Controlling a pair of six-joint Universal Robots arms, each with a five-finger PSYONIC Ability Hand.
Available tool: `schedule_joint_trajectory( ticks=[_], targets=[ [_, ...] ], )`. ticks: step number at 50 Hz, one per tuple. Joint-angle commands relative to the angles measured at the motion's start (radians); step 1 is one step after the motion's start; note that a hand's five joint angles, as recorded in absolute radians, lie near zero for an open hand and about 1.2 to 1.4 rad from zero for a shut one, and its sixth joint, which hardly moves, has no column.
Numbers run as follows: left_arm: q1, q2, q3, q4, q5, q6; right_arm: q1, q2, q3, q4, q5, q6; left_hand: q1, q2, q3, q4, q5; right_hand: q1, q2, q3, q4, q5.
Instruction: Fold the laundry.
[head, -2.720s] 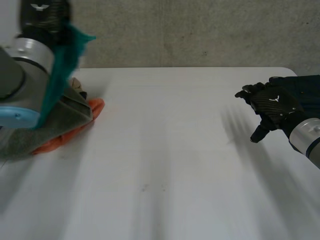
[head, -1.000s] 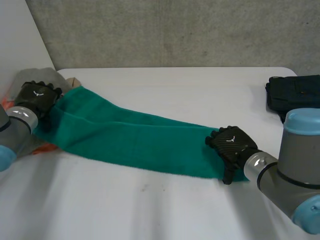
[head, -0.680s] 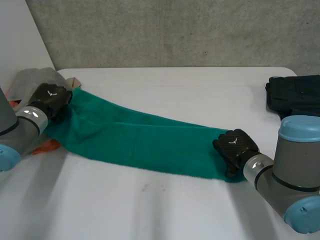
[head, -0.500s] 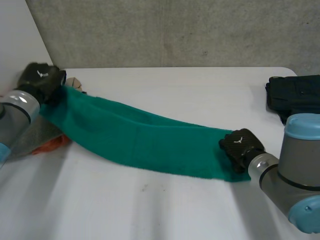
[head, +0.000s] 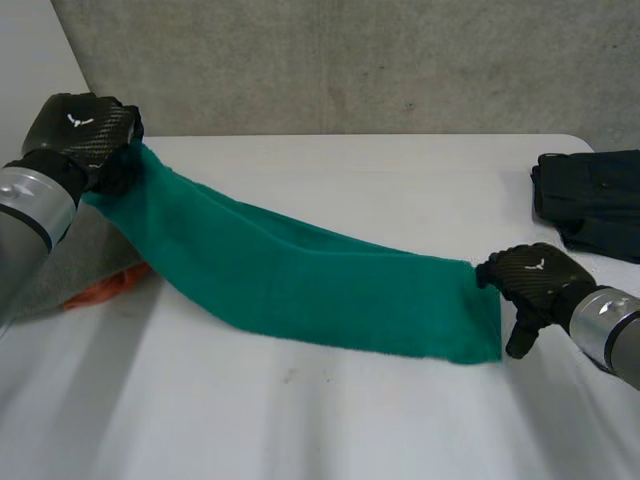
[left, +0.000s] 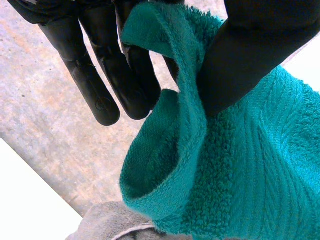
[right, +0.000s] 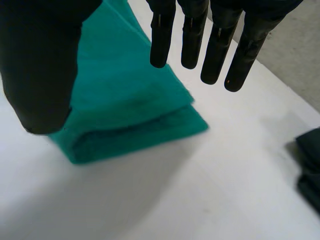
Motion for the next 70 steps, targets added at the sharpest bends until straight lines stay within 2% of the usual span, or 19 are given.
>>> schedule_joint_trajectory(
  ticks=[1,12,13,14,18,19,23,28,34,37,42,44,45,47,48,49,53,59,70],
  targets=[
    [0.001,0.005,0.010,0.000,0.000,-0.001,0.045,0.084,0.027,-0.108,-0.030,0.064,0.246,0.207,0.201,0.199,0.249,0.030,0.004,0.013,0.020,0.017],
    [0.001,0.011,0.028,0.000,-0.001,-0.003,0.077,0.183,0.013,-0.152,0.026,0.026,0.246,0.207,0.201,0.199,0.249,0.086,0.060,0.068,0.075,0.072],
    [0.002,0.011,0.028,0.000,-0.001,-0.003,0.079,0.188,0.011,-0.154,0.029,0.020,0.246,0.207,0.201,0.199,0.249,0.144,0.118,0.127,0.134,0.131],
    [0.001,0.011,0.030,0.000,-0.001,-0.003,0.080,0.197,0.008,-0.158,0.036,0.009,0.246,0.207,0.201,0.199,0.249,0.377,0.351,0.360,0.367,0.364],
    [-0.004,0.011,0.028,-0.004,-0.001,-0.008,0.073,0.193,-0.001,-0.177,0.081,-0.011,0.246,0.207,0.201,0.199,0.249,0.990,0.965,0.973,0.980,0.977],
    [-0.005,0.011,0.028,-0.006,-0.001,-0.006,0.070,0.190,-0.003,-0.181,0.090,-0.012,0.246,0.207,0.201,0.199,0.249,0.992,0.966,0.975,0.982,0.979],
    [-0.013,0.014,0.023,-0.015,-0.001,-0.008,0.065,0.139,0.002,-0.175,0.109,-0.017,0.246,0.207,0.201,0.199,0.249,0.992,0.966,0.975,0.982,0.979],
    [-0.030,0.026,0.005,-0.063,0.002,-0.008,0.019,-0.022,0.007,-0.116,0.102,-0.100,0.246,0.207,0.201,0.199,0.249,0.992,0.966,0.975,0.982,0.979],
    [-0.065,0.022,-0.056,-0.141,-0.001,-0.008,-0.154,-0.111,-0.001,0.134,0.055,-0.357,0.246,0.207,0.201,0.199,0.249,0.992,0.966,0.975,0.982,0.979],
    [-0.089,0.011,-0.105,-0.150,-0.003,-0.008,-0.197,-0.123,0.004,0.249,0.020,-0.466,0.246,0.207,0.201,0.199,0.249,0.992,0.966,0.975,0.982,0.979],
    [-0.125,-0.047,-0.177,-0.147,-0.006,-0.001,-0.211,-0.120,0.008,0.360,-0.019,-0.562,0.246,0.207,0.201,0.199,0.249,0.992,0.966,0.975,0.982,0.979],
    [-0.136,-0.075,-0.187,-0.147,-0.015,-0.001,-0.210,-0.120,0.004,0.366,-0.028,-0.560,0.202,0.164,0.157,0.155,0.205,0.660,0.634,0.643,0.650,0.647],
    [-0.142,-0.098,-0.187,-0.149,-0.030,-0.001,-0.205,-0.120,-0.004,0.356,-0.036,-0.543,-0.007,-0.046,-0.052,-0.054,-0.004,0.286,0.261,0.269,0.276,0.273],
    [-0.142,-0.115,-0.182,-0.152,-0.050,-0.001,-0.203,-0.120,-0.016,0.328,-0.040,-0.508,-0.366,-0.405,-0.411,-0.413,-0.363,0.043,0.017,0.025,0.032,0.029],
    [-0.139,-0.124,-0.179,-0.152,-0.070,0.002,-0.203,-0.120,-0.033,0.295,-0.040,-0.465,-0.609,-0.648,-0.654,-0.656,-0.606,0.039,0.013,0.022,0.028,0.026],
    [-0.139,-0.124,-0.176,-0.152,-0.079,0.002,-0.203,-0.120,-0.044,0.273,-0.037,-0.439,-0.623,-0.662,-0.668,-0.670,-0.620,0.039,0.013,0.022,0.028,0.025],
    [-0.137,-0.119,-0.156,-0.150,-0.099,0.002,-0.199,-0.120,-0.070,0.205,-0.048,-0.324,-0.635,-0.673,-0.680,-0.682,-0.632,0.042,0.016,0.025,0.031,0.028],
    [-0.148,-0.107,-0.138,-0.153,-0.098,0.003,-0.191,-0.120,-0.073,0.156,-0.059,-0.230,-0.620,-0.659,-0.665,-0.667,-0.617,0.045,0.019,0.027,0.034,0.031],
    [-0.168,-0.125,-0.136,-0.153,-0.108,0.006,-0.159,-0.113,-0.029,0.115,-0.074,-0.206,-0.494,-0.533,-0.539,-0.541,-0.491,0.048,0.022,0.030,0.037,0.034]
  ],
)
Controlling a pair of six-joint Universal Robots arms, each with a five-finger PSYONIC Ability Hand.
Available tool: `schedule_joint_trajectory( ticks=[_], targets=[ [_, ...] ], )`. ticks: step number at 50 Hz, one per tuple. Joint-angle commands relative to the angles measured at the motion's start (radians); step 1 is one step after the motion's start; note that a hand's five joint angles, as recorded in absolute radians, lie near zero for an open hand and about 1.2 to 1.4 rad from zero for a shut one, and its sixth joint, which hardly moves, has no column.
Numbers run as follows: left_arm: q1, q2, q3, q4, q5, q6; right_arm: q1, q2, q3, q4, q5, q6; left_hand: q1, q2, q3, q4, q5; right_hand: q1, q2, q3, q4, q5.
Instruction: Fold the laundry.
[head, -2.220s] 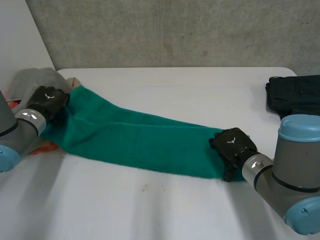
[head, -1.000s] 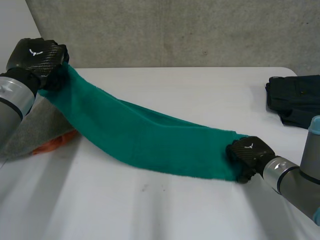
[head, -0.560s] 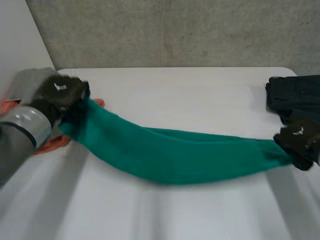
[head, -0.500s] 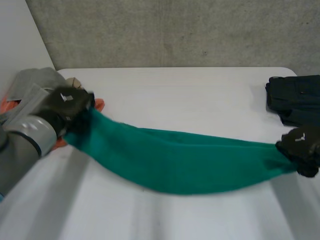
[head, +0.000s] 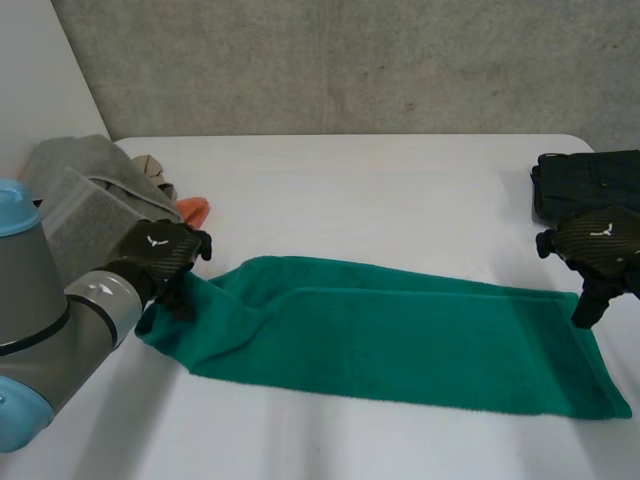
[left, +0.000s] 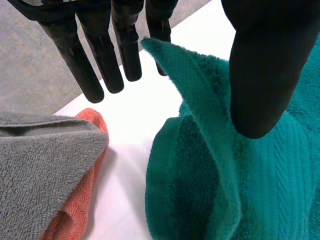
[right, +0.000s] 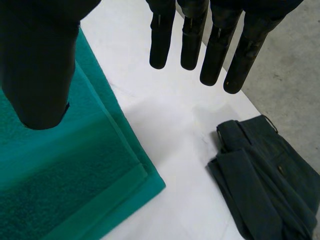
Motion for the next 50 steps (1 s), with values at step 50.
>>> schedule_joint_trajectory(
  ticks=[50],
  targets=[
    [-0.145,0.337,0.203,0.207,-0.020,0.095,0.368,0.561,-0.563,-0.004,-0.018,0.555,0.890,0.885,0.882,0.889,0.888,0.985,0.958,0.962,0.962,0.961]
  ],
)
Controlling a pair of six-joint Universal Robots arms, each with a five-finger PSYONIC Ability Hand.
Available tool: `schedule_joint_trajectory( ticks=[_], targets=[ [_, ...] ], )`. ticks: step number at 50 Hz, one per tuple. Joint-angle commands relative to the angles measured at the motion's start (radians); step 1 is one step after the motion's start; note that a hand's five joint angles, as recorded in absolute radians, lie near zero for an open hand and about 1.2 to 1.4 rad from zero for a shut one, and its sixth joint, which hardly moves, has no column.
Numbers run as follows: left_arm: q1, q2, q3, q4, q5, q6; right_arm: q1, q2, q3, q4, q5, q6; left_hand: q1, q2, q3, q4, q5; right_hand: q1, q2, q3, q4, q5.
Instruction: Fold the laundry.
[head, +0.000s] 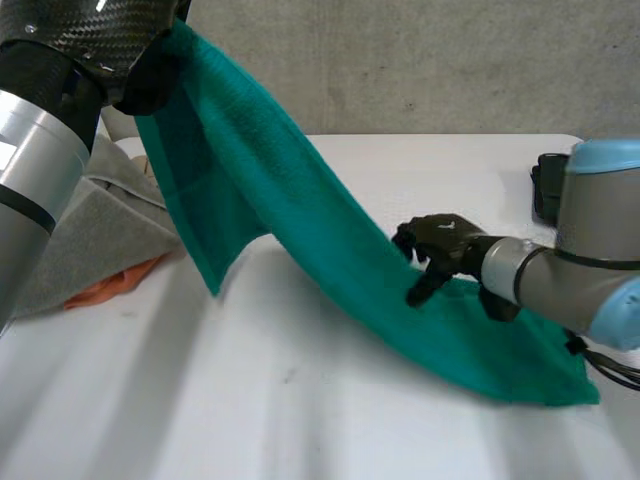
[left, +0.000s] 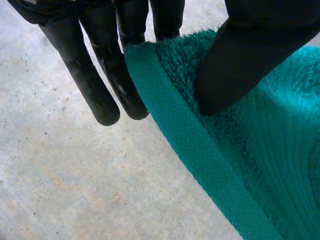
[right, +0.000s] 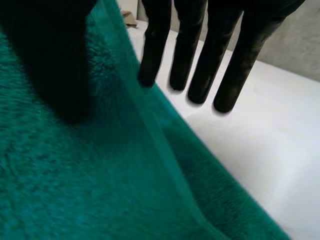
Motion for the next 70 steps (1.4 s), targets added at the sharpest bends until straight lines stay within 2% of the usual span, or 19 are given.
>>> schedule_joint_trajectory(
  ticks=[1,5,6,12,17,22,27,29,30,37,41,48,54,61,68,70],
  targets=[
    [0.014,-0.003,-0.007,0.012,0.000,0.001,0.005,0.019,-0.065,-0.001,0.059,-0.010,0.241,0.199,0.204,0.196,0.242,0.600,0.575,0.607,0.600,0.621],
    [0.048,-0.005,-0.032,0.012,0.003,0.004,-0.039,-0.112,-0.056,0.005,0.083,-0.062,0.241,0.199,0.204,0.196,0.242,0.600,0.575,0.607,0.600,0.621],
    [0.071,-0.011,-0.044,0.012,0.005,0.004,-0.088,-0.164,-0.045,0.019,0.082,-0.100,0.241,0.199,0.204,0.196,0.242,0.600,0.575,0.607,0.600,0.621],
    [0.129,-0.035,-0.098,0.014,0.010,0.001,-0.219,-0.295,0.018,0.185,0.002,-0.261,0.241,0.199,0.204,0.196,0.242,0.600,0.575,0.607,0.600,0.621],
    [0.128,-0.061,-0.110,0.014,0.007,-0.002,-0.245,-0.323,0.116,0.229,0.001,-0.445,0.241,0.199,0.204,0.196,0.242,0.600,0.575,0.607,0.600,0.621],
    [0.126,-0.100,-0.109,0.020,0.007,-0.006,-0.240,-0.324,0.258,0.278,-0.001,-0.496,0.241,0.199,0.204,0.196,0.242,0.600,0.575,0.607,0.600,0.621],
    [0.114,-0.152,-0.113,0.020,0.005,-0.013,-0.233,-0.314,0.360,0.312,-0.030,-0.657,0.241,0.199,0.204,0.196,0.242,0.600,0.575,0.607,0.600,0.621],
    [0.114,-0.163,-0.112,0.021,0.003,-0.013,-0.234,-0.312,0.360,0.289,-0.030,-0.647,0.241,0.199,0.204,0.196,0.242,0.359,0.333,0.366,0.358,0.379],
    [0.114,-0.170,-0.112,0.021,0.003,-0.014,-0.234,-0.314,0.355,0.254,-0.029,-0.616,0.241,0.199,0.204,0.196,0.242,0.163,0.137,0.170,0.162,0.183],
    [0.113,-0.173,-0.112,0.018,0.002,-0.016,-0.236,-0.317,0.308,0.107,-0.022,-0.400,0.241,0.199,0.204,0.196,0.242,-0.343,-0.369,-0.336,-0.344,-0.323],
    [0.111,-0.160,-0.112,0.018,0.000,-0.017,-0.237,-0.320,0.280,0.099,-0.024,-0.313,0.241,0.199,0.204,0.196,0.242,-0.581,-0.607,-0.574,-0.582,-0.561],
    [0.090,-0.109,-0.090,0.020,0.002,-0.019,-0.217,-0.229,0.237,0.100,-0.035,-0.254,0.241,0.199,0.204,0.196,0.242,-0.614,-0.640,-0.607,-0.615,-0.594],
    [0.048,-0.043,-0.024,0.021,0.003,-0.036,-0.075,-0.143,0.159,0.088,-0.036,-0.177,0.241,0.199,0.204,0.196,0.242,-0.617,-0.643,-0.610,-0.618,-0.597],
    [0.027,0.029,0.011,0.027,0.007,-0.043,-0.029,-0.079,0.104,0.042,-0.051,-0.039,0.241,0.199,0.204,0.196,0.242,-0.621,-0.647,-0.614,-0.622,-0.601],
    [0.017,0.060,0.017,0.029,0.007,-0.043,0.021,0.013,0.046,0.025,-0.082,-0.009,0.241,0.199,0.204,0.196,0.242,-0.621,-0.647,-0.614,-0.622,-0.601],
    [0.016,0.066,0.017,0.029,0.007,-0.043,0.024,0.036,0.029,0.025,-0.079,-0.009,0.241,0.199,0.204,0.196,0.242,-0.489,-0.515,-0.482,-0.489,-0.469]
  ],
)
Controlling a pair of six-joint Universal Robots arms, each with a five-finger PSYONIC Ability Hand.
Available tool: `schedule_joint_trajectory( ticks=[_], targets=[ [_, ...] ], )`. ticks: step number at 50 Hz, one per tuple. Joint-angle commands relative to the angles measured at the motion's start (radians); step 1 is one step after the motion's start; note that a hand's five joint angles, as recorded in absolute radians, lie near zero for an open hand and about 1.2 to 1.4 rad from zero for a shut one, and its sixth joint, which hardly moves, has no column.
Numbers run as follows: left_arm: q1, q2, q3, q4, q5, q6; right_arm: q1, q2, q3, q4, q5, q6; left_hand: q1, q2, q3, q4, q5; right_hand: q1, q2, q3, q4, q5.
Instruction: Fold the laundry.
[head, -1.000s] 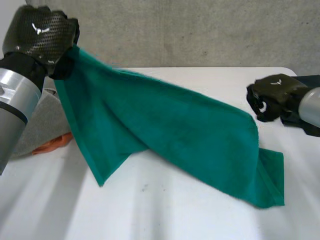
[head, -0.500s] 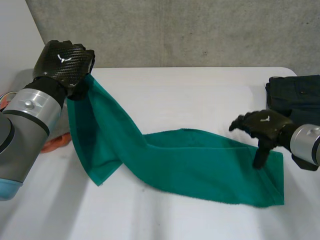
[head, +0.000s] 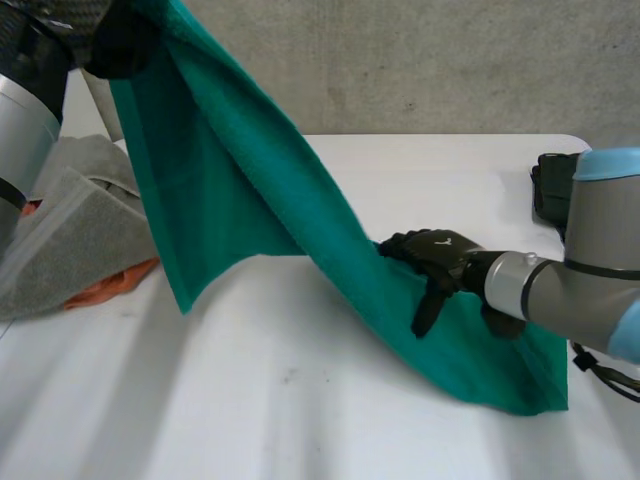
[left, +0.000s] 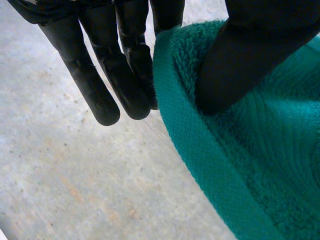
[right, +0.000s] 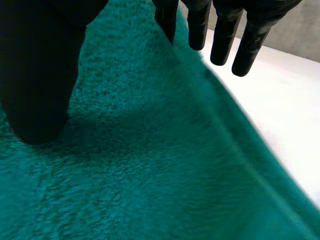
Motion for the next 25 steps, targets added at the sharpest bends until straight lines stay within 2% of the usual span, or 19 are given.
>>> schedule_joint_trajectory(
  ticks=[1,2,3,9,16,20,21,25],
  targets=[
    [-0.007,0.030,0.002,0.001,-0.001,0.002,0.033,0.103,-0.071,-0.010,-0.019,0.023,0.241,0.197,0.201,0.194,0.242,0.272,0.256,0.270,0.244,0.250],
    [-0.005,0.031,0.002,0.001,0.001,0.002,0.035,0.116,-0.086,-0.004,-0.017,0.018,0.241,0.197,0.201,0.194,0.242,0.852,0.836,0.850,0.824,0.830],
    [-0.005,0.031,0.002,0.001,0.001,0.002,0.033,0.120,-0.093,-0.001,-0.017,0.020,0.241,0.197,0.201,0.194,0.242,1.174,1.158,1.171,1.146,1.151],
    [0.005,0.025,-0.008,0.001,0.001,0.004,0.006,0.052,-0.099,0.015,-0.029,0.041,0.241,0.197,0.201,0.194,0.242,1.177,1.161,1.175,1.149,1.155],
    [0.050,0.011,-0.043,0.000,0.001,0.002,-0.209,-0.138,-0.093,0.209,-0.121,-0.025,0.241,0.197,0.201,0.194,0.242,1.177,1.161,1.175,1.149,1.155],
    [0.075,-0.009,-0.093,0.001,0.003,0.002,-0.270,-0.199,-0.038,0.324,-0.163,-0.204,0.241,0.197,0.201,0.194,0.242,1.177,1.161,1.175,1.149,1.155],
    [0.078,-0.024,-0.113,0.001,0.004,0.002,-0.281,-0.207,0.005,0.369,-0.170,-0.298,0.241,0.197,0.201,0.194,0.242,1.177,1.161,1.175,1.149,1.155],
    [0.078,-0.068,-0.147,0.001,0.004,-0.001,-0.283,-0.213,0.110,0.438,-0.152,-0.497,0.241,0.197,0.201,0.194,0.242,1.177,1.161,1.175,1.149,1.155]
  ],
)
